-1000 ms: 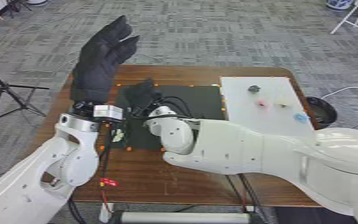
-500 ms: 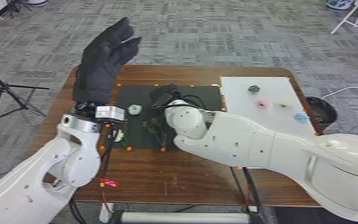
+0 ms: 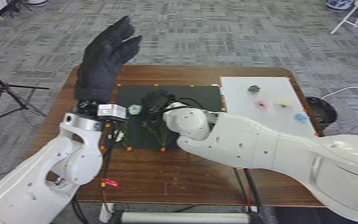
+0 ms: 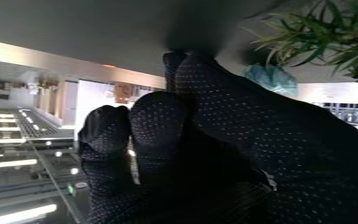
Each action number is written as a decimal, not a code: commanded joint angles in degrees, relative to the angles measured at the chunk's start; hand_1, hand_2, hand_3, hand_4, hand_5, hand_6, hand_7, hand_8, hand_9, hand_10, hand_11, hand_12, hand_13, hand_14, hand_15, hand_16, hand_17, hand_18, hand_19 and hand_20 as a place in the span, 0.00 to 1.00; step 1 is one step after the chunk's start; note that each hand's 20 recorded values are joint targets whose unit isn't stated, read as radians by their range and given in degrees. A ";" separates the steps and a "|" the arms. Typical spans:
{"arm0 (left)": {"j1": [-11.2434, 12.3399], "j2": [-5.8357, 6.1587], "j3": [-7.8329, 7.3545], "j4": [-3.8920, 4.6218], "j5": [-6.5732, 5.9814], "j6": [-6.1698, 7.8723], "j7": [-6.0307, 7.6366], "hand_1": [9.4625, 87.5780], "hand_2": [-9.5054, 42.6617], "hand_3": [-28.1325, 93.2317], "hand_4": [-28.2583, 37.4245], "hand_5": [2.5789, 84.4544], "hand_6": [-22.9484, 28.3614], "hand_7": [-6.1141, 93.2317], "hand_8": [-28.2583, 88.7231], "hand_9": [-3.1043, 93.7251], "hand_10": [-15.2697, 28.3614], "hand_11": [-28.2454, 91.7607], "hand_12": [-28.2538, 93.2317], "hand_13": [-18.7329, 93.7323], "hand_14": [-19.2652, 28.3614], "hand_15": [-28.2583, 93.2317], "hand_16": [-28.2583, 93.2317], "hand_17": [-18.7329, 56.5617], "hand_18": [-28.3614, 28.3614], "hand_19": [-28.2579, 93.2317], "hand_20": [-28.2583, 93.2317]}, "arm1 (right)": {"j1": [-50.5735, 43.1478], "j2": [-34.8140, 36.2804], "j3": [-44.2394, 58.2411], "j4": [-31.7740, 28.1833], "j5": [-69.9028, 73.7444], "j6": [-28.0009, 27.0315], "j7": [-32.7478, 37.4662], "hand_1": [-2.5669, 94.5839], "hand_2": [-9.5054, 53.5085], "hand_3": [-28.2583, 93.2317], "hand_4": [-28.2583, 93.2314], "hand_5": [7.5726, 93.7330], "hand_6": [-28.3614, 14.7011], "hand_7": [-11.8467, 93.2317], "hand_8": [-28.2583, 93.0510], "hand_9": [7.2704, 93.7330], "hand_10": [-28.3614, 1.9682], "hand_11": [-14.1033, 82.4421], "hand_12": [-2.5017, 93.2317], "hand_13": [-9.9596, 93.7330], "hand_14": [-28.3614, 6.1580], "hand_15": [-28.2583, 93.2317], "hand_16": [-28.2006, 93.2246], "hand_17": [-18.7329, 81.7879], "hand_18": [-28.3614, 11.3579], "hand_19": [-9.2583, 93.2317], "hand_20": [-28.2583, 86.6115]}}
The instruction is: Arrange flowers
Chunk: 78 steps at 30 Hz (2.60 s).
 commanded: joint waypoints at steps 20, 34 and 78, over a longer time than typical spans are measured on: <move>1.15 -0.87 -1.35 -0.12 -0.06 -1.23 0.27 0.20 0.16 0.79 0.05 0.38 0.51 0.21 0.18 0.29 0.63 0.40 0.39 0.35 0.71 0.45 0.28 0.12 0.85 0.54 0.34 | 0.40 2.38 -2.43 -3.96 -1.69 1.73 -1.64 0.53 0.00 1.00 0.09 0.46 0.65 0.35 0.10 0.55 0.71 0.28 0.15 0.66 0.62 0.91 0.53 0.49 0.20 0.97 0.73; 1.90 0.31 -1.71 -1.23 -0.26 -0.28 0.35 0.20 0.17 0.79 0.05 0.38 0.51 0.21 0.18 0.29 0.62 0.40 0.39 0.35 0.71 0.45 0.28 0.12 0.85 0.54 0.34 | 2.97 -0.36 -2.00 0.32 -0.09 6.15 0.60 0.51 0.00 1.00 0.07 0.48 0.59 0.32 0.12 0.54 0.65 0.28 0.16 0.65 0.61 0.91 0.52 0.48 0.21 0.97 0.74; 0.43 0.68 -0.37 -1.02 -0.22 0.84 0.22 0.20 0.17 0.79 0.06 0.38 0.51 0.21 0.18 0.29 0.63 0.40 0.39 0.35 0.71 0.45 0.28 0.12 0.86 0.54 0.34 | 2.84 -1.90 1.24 2.31 1.38 1.38 -10.74 0.52 0.04 1.00 0.14 0.38 0.57 0.33 0.11 0.48 0.70 0.29 0.13 0.68 0.64 0.91 0.53 0.50 0.16 1.00 0.67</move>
